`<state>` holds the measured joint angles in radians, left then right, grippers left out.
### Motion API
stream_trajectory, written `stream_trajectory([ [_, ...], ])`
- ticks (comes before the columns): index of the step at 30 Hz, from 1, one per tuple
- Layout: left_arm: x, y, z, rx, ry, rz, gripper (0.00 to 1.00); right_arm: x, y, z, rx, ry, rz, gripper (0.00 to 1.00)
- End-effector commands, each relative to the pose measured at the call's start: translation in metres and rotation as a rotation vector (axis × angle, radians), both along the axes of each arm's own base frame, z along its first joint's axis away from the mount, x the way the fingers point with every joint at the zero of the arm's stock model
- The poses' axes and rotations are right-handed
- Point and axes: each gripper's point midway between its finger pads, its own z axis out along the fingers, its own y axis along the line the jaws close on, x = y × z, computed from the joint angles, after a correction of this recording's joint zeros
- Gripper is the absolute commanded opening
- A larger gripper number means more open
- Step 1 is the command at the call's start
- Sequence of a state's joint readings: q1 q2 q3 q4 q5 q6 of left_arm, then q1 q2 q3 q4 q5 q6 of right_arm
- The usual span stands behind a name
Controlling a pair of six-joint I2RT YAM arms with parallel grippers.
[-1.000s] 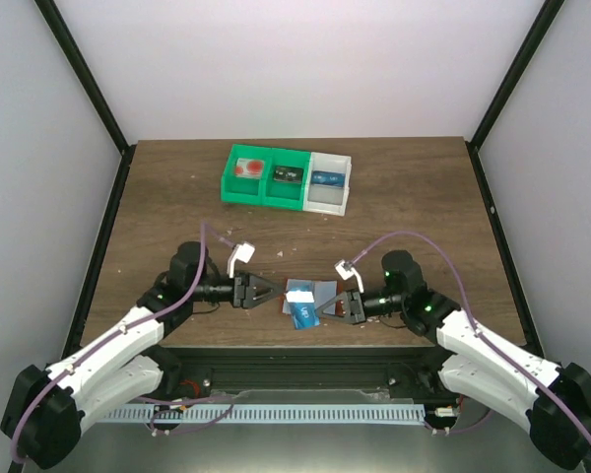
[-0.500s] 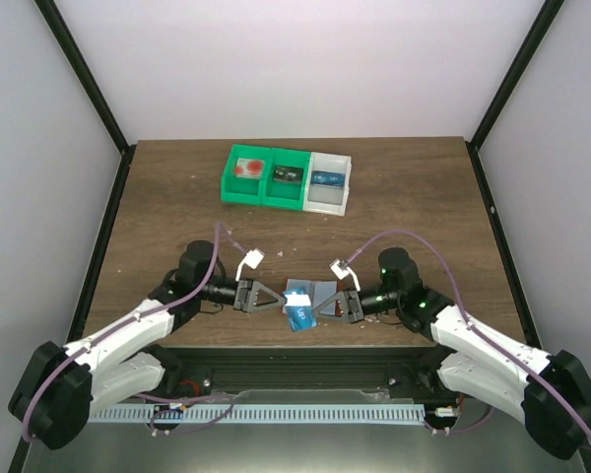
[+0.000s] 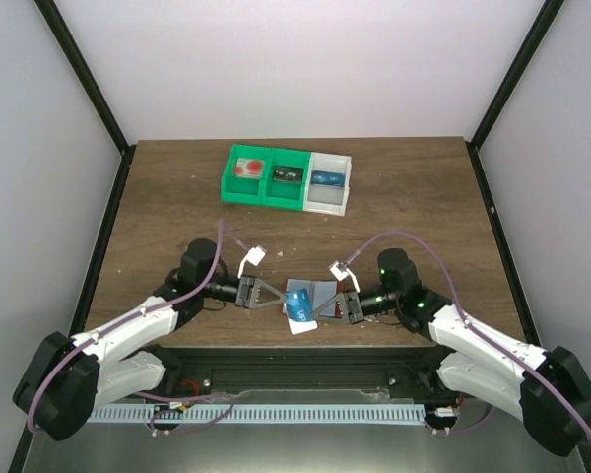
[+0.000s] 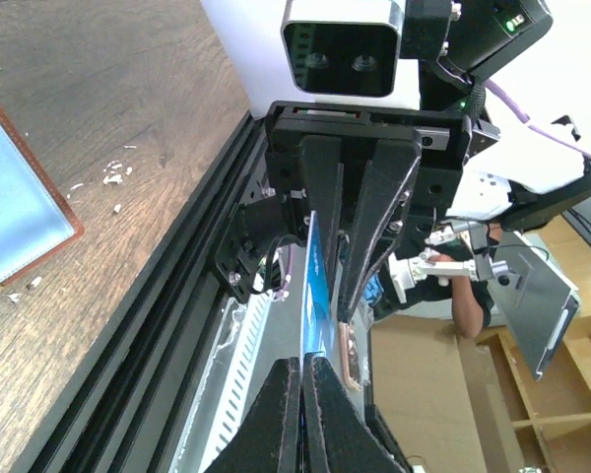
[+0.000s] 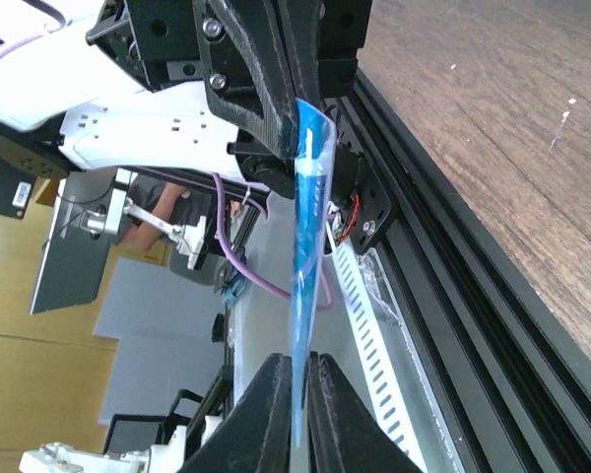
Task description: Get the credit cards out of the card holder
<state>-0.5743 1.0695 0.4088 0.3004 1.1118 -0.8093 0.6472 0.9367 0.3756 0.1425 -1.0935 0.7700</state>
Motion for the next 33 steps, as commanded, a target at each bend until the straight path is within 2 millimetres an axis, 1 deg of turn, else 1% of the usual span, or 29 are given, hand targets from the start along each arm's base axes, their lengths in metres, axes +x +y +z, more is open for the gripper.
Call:
stream_trajectory([
  [1,0.005,0.001,0.000,-0.009,-0.008,0.043,0.00,0.015,0.001,0.009,0.009,-0.036,-0.087,0.13],
  [2,0.010,0.001,-0.001,-0.001,0.005,0.074,0.00,0.022,0.001,0.012,0.017,-0.046,-0.140,0.18],
  [4,0.021,0.002,-0.003,0.004,0.035,0.150,0.00,0.039,-0.002,0.016,0.036,-0.009,-0.272,0.30],
  [6,0.030,0.004,-0.002,-0.023,0.080,0.238,0.00,0.048,-0.007,0.018,0.099,0.039,-0.369,0.45],
  [7,0.034,0.007,0.000,-0.045,0.108,0.283,0.00,0.051,-0.009,0.019,0.135,0.047,-0.396,0.48],
  [9,0.038,0.011,0.004,-0.093,0.132,0.347,0.00,0.057,-0.011,0.020,0.157,0.060,-0.440,0.50],
  [10,0.042,0.013,0.007,-0.103,0.133,0.375,0.00,0.060,-0.011,0.023,0.161,0.058,-0.456,0.51],
  [13,0.052,0.018,0.018,-0.122,0.094,0.450,0.00,0.071,-0.011,0.032,0.180,0.064,-0.508,0.60],
  [16,0.062,0.027,0.029,-0.167,0.074,0.542,0.00,0.081,-0.012,0.038,0.187,0.084,-0.565,0.61],
  [19,0.074,0.037,0.040,-0.222,0.072,0.635,0.00,0.089,-0.007,0.046,0.204,0.096,-0.593,0.61],
  [22,0.081,0.044,0.048,-0.265,0.074,0.702,0.00,0.095,0.002,0.054,0.223,0.104,-0.602,0.63],
  [25,0.085,0.047,0.048,-0.280,0.095,0.729,0.00,0.100,0.015,0.068,0.243,0.084,-0.576,0.62],
  [28,0.083,0.045,0.049,-0.309,0.119,0.713,0.00,0.105,0.029,0.076,0.248,0.088,-0.551,0.56],
  [31,0.082,0.045,0.045,-0.307,0.139,0.708,0.00,0.107,0.037,0.079,0.264,0.103,-0.537,0.45],
  [33,0.082,0.047,0.042,-0.317,0.155,0.723,0.00,0.107,0.040,0.077,0.264,0.115,-0.539,0.40],
])
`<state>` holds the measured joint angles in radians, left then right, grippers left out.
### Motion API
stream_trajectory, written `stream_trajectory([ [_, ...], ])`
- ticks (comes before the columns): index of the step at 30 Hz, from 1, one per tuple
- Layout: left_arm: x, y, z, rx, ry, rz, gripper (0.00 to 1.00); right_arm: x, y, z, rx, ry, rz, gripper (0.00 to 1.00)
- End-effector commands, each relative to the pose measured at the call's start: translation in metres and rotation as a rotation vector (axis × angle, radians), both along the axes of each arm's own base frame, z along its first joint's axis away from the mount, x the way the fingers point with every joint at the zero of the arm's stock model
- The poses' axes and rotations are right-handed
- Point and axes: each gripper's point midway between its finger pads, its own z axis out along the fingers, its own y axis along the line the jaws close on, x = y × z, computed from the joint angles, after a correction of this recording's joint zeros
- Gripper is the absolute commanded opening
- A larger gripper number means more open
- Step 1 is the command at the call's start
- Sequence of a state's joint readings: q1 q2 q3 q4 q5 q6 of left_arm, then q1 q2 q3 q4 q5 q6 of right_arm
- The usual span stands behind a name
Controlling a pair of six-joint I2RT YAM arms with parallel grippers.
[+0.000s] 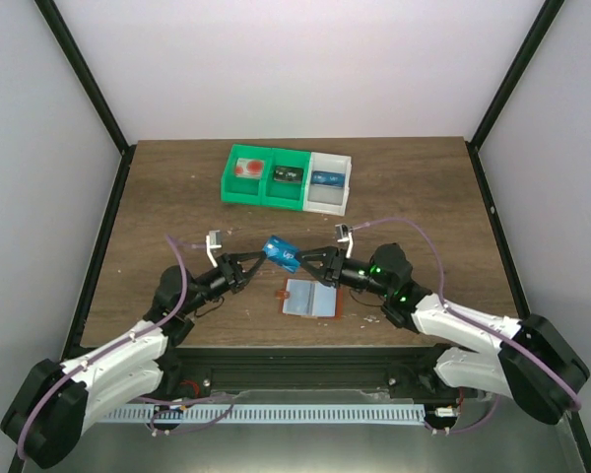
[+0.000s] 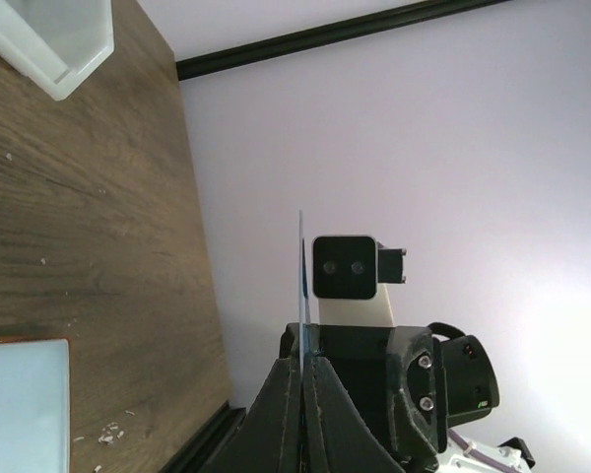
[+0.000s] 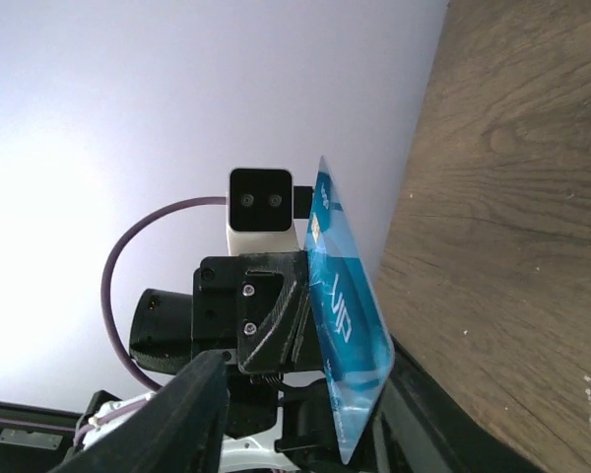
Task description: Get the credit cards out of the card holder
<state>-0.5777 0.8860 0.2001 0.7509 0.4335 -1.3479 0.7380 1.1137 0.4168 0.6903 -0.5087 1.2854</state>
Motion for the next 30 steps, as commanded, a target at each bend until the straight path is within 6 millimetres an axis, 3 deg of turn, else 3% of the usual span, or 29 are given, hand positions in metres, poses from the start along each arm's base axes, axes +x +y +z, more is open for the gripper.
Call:
stream_trajectory([
  [1,0.000,0.007,0.006,-0.071,0.002,0.035,0.00,0.003,0.010,0.022,0.061,-0.025,-0.006,0.39],
  [9,0.001,0.018,0.005,-0.121,0.008,0.095,0.00,0.000,0.017,0.005,0.053,0.027,0.002,0.39],
  [18,0.004,0.020,0.004,-0.123,0.016,0.115,0.00,0.000,0.023,0.002,0.053,0.039,0.021,0.26],
  [26,0.004,0.022,0.002,-0.112,0.012,0.124,0.00,0.001,0.027,0.001,0.056,0.033,0.024,0.03],
  [30,0.002,0.023,0.002,-0.110,0.008,0.125,0.00,0.002,0.028,0.002,0.054,0.021,0.021,0.01],
])
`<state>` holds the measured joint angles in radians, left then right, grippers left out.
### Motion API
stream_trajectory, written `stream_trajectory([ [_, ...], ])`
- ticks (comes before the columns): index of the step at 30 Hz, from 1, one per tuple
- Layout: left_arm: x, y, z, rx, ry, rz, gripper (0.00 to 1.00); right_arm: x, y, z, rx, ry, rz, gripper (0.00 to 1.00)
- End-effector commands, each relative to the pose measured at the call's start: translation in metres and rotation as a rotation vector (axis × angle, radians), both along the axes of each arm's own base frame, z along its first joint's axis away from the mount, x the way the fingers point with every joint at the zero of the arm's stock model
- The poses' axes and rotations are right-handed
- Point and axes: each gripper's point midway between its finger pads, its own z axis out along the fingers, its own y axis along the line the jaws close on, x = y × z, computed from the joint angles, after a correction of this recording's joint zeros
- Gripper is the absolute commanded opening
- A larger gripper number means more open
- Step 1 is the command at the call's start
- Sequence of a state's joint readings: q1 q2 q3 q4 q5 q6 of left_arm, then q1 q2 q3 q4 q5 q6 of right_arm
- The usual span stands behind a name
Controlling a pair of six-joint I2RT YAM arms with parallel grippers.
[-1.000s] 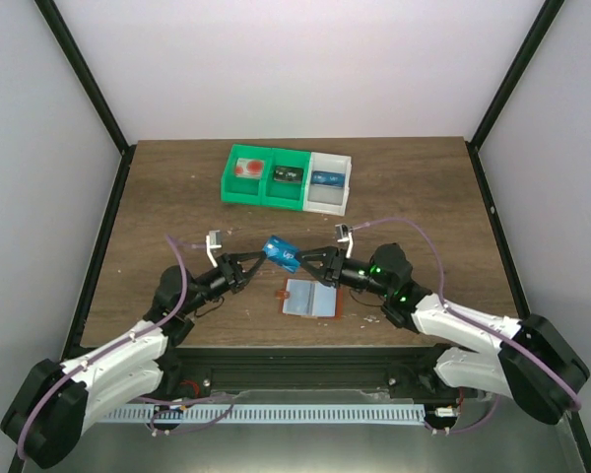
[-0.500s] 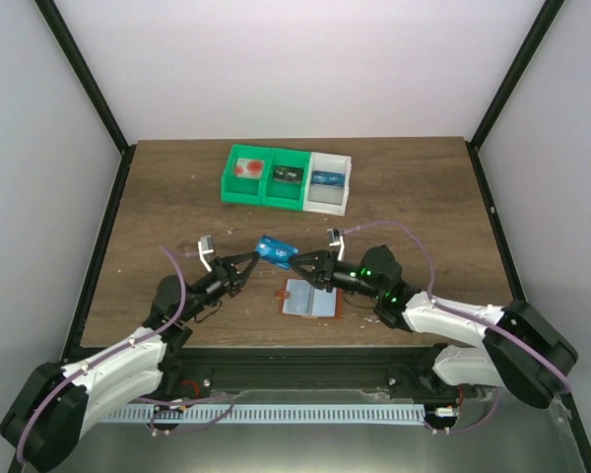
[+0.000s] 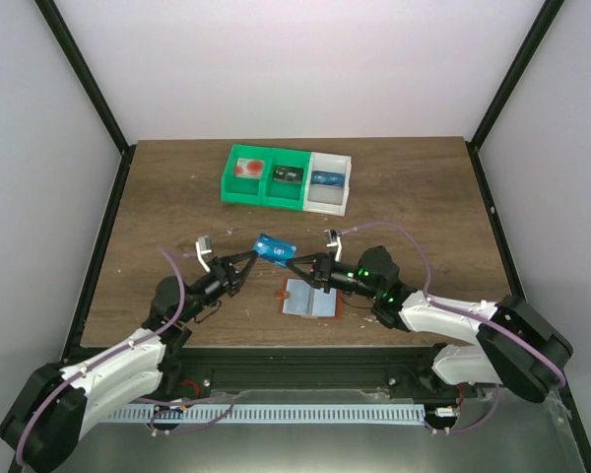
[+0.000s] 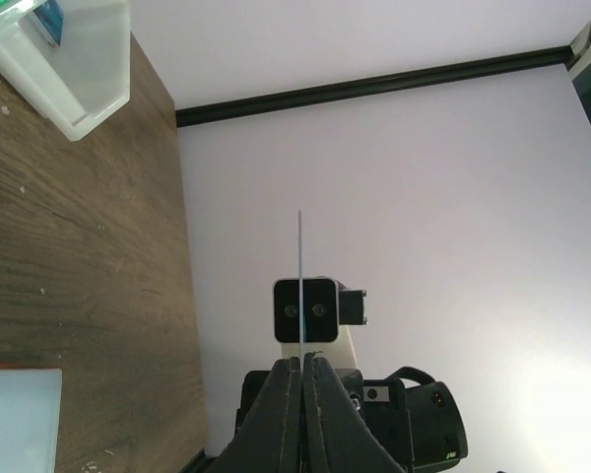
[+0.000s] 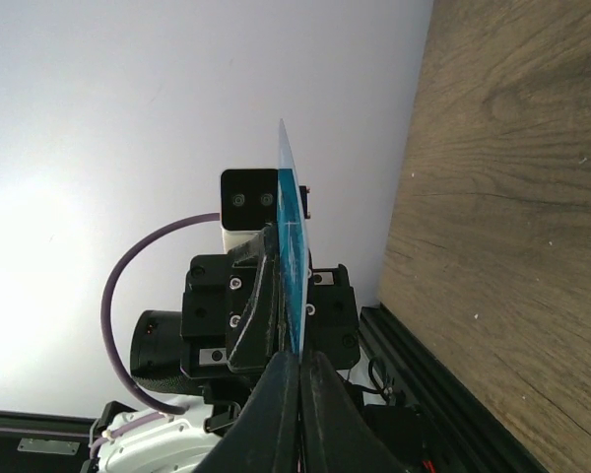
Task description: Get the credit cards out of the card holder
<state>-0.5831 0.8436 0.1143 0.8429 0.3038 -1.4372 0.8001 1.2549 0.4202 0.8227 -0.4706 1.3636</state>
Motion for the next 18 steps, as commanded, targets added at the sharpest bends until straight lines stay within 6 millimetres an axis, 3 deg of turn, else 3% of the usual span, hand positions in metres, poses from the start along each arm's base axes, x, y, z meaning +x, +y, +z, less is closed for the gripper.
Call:
stream_trajectory([
  [1,-0.003,0.004,0.007,-0.020,-0.031,0.010,0.00,0.003,0.005,0.020,0.035,-0.062,-0.003,0.01],
  [5,-0.005,0.003,0.007,-0.003,-0.048,0.000,0.01,0.006,0.004,0.022,0.024,-0.085,-0.017,0.00],
  [7,-0.007,0.002,0.009,0.016,-0.065,-0.005,0.28,0.007,0.002,0.024,0.008,-0.106,-0.032,0.00],
  [9,-0.008,0.001,0.011,0.049,-0.089,-0.011,0.48,0.009,0.000,0.027,-0.029,-0.145,-0.032,0.01],
  [15,-0.010,-0.004,0.010,0.208,-0.135,-0.036,0.84,0.010,-0.019,0.030,-0.156,-0.203,0.041,0.01],
  [16,-0.010,-0.006,0.012,0.241,-0.154,-0.042,0.96,0.014,-0.025,0.031,-0.163,-0.211,0.038,0.00],
  [18,-0.009,-0.008,0.012,0.316,-0.182,-0.059,1.00,0.025,-0.038,0.030,-0.211,-0.228,0.016,0.00],
])
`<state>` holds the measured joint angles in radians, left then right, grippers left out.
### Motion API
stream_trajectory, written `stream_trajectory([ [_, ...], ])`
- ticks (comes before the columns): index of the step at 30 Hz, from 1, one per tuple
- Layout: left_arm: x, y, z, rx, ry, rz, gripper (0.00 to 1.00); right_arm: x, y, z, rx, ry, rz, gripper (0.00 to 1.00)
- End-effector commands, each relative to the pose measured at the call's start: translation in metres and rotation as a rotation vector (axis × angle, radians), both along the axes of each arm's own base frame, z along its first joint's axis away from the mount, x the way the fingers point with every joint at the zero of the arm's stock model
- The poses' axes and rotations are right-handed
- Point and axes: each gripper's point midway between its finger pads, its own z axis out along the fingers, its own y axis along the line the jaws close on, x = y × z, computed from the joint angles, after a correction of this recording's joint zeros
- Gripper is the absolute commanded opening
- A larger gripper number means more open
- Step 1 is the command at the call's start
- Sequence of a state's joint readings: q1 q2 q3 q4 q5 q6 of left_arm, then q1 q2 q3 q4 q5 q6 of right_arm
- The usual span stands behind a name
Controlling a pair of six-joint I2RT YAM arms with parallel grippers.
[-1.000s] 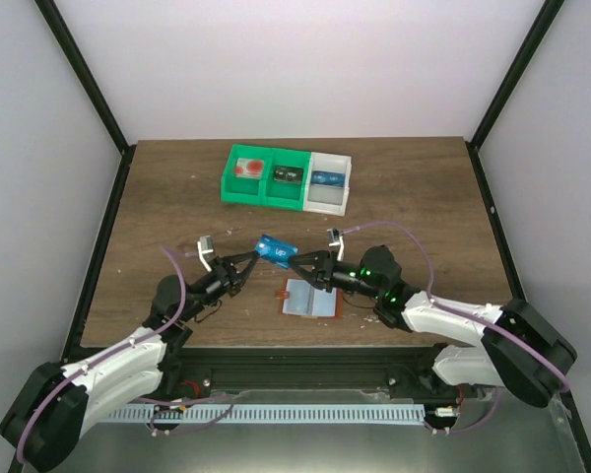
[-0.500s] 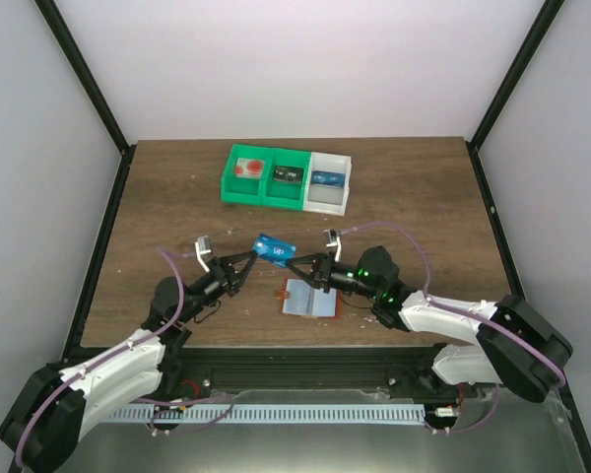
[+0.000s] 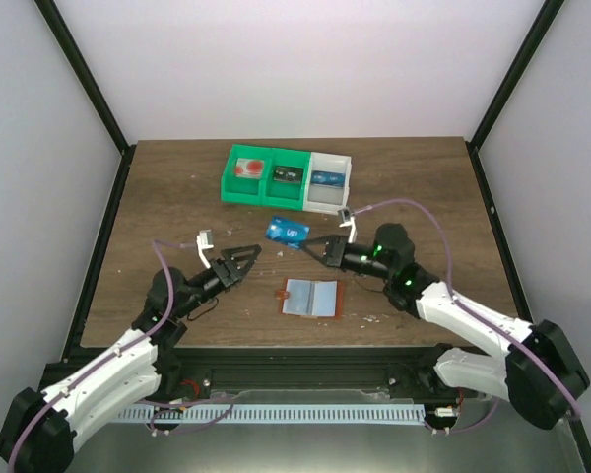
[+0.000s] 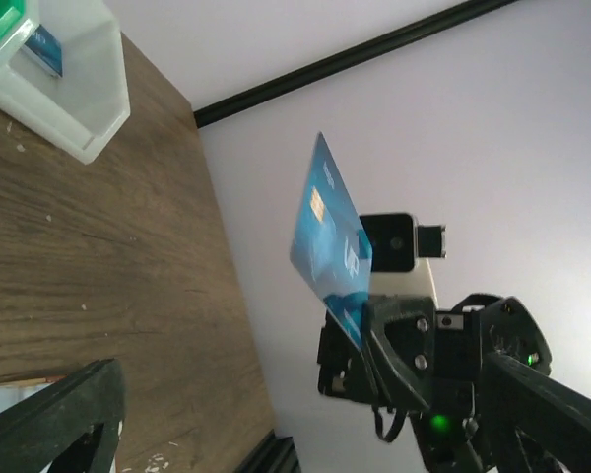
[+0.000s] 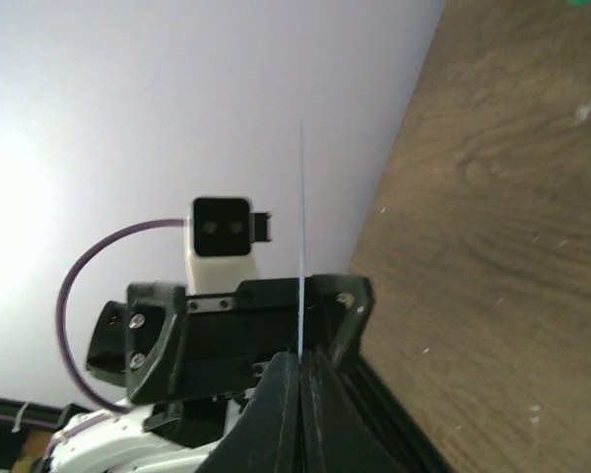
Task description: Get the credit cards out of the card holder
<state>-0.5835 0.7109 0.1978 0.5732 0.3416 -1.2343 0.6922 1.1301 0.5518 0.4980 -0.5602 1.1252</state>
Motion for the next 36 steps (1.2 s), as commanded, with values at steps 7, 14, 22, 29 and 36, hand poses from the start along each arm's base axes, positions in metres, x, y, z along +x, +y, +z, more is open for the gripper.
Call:
stream_trajectory([
  [7,0.004,-0.006,-0.008,0.518,-0.166,-0.073,1.00,0.057,-0.056,0.007,-0.191,-0.065,0.024,0.00],
  [14,0.016,0.024,-0.014,0.787,-0.192,0.022,1.00,0.130,-0.089,-0.020,-0.309,0.003,-0.057,0.01],
  [22,0.008,0.037,-0.008,0.799,-0.268,0.076,1.00,0.206,-0.115,-0.060,-0.452,0.095,-0.135,0.01],
  [29,0.003,0.041,0.002,0.766,-0.327,0.102,1.00,0.263,-0.126,-0.088,-0.566,0.171,-0.224,0.01],
  [36,-0.001,0.045,0.008,0.767,-0.352,0.117,1.00,0.298,-0.126,-0.109,-0.612,0.238,-0.244,0.01],
])
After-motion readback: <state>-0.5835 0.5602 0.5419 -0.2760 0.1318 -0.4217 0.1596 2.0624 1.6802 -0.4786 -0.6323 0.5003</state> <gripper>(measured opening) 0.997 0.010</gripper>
